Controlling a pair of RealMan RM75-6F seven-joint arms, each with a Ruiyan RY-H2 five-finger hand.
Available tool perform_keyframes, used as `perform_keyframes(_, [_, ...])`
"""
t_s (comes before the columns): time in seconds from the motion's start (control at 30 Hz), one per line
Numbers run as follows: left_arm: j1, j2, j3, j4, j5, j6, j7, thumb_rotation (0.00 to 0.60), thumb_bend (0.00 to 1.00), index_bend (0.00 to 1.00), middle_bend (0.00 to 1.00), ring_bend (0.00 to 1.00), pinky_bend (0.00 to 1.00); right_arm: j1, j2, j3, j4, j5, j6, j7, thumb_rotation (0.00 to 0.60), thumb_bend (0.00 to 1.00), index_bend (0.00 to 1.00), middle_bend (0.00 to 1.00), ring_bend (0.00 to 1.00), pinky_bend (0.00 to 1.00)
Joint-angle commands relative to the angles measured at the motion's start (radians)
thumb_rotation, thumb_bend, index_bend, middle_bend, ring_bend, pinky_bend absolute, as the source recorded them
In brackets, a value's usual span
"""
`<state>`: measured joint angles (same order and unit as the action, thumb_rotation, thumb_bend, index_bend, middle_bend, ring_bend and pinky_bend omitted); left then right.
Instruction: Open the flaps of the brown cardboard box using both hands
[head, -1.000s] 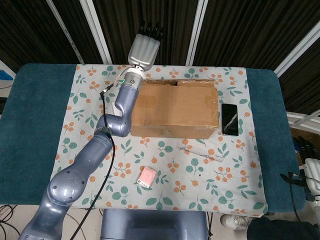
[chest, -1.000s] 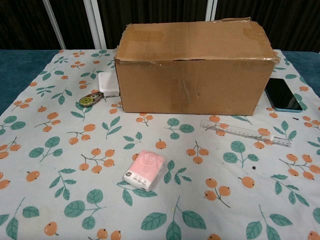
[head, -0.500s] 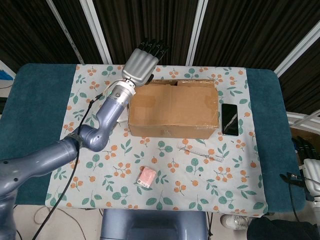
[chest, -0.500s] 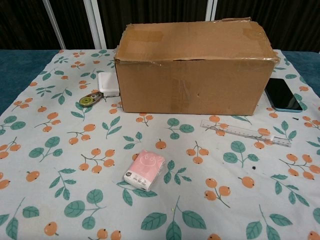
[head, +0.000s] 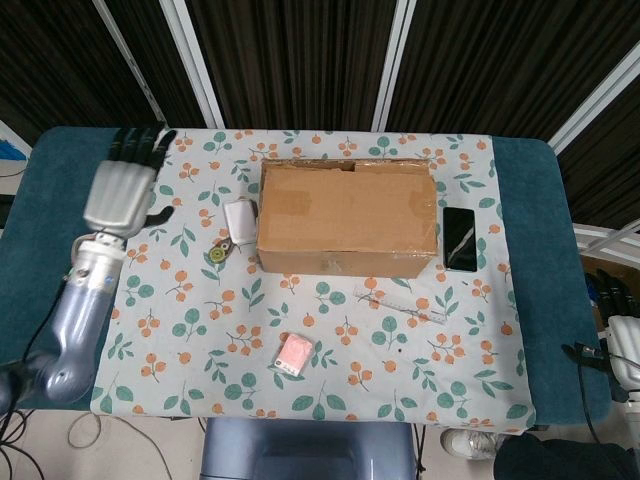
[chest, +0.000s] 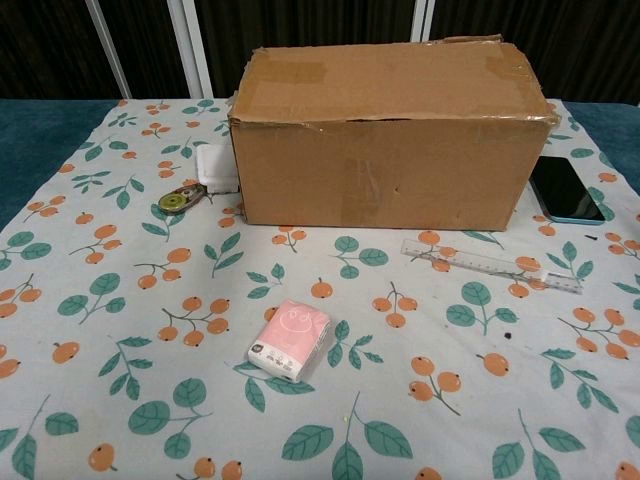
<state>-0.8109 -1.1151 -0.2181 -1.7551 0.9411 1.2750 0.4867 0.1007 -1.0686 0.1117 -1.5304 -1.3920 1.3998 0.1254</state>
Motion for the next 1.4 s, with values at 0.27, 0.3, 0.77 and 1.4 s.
perform_keyframes(0.27, [0.37, -0.006, 0.228, 0.017, 0.251, 0.323, -0.181, 0.6, 0.13, 0.0, 0.0, 0.0, 0.01, 0.001, -0.018, -0.005, 0.014, -0.008, 0.007, -0.055, 0.6, 0.19, 0.0, 0.0, 0.0, 0.21])
perform_keyframes(0.3, [0.39, -0.015, 0.238, 0.027, 0.255, 0.334, -0.191, 0.6, 0.13, 0.0, 0.0, 0.0, 0.01, 0.002, -0.019, -0.006, 0.014, -0.011, 0.008, -0.059, 0.6, 0.19, 0.0, 0.0, 0.0, 0.21])
perform_keyframes(0.77, [0.562, -0.142, 0.255, 0.202, 0.339, 0.393, -0.351, 0.6, 0.13, 0.0, 0.0, 0.0, 0.01, 0.054, 0.056, 0.05, -0.134, -0.034, 0.015, -0.121, 0.6, 0.43, 0.0, 0.0, 0.0, 0.21])
perform_keyframes(1.4, [0.595, -0.14, 0.21, 0.217, 0.413, 0.324, -0.395, 0.6, 0.13, 0.0, 0.0, 0.0, 0.01, 0.655, 0.193, 0.332, -0.214, 0.412, -0.622, -0.291, 0.6, 1.0, 0.23, 0.21, 0.22, 0.31])
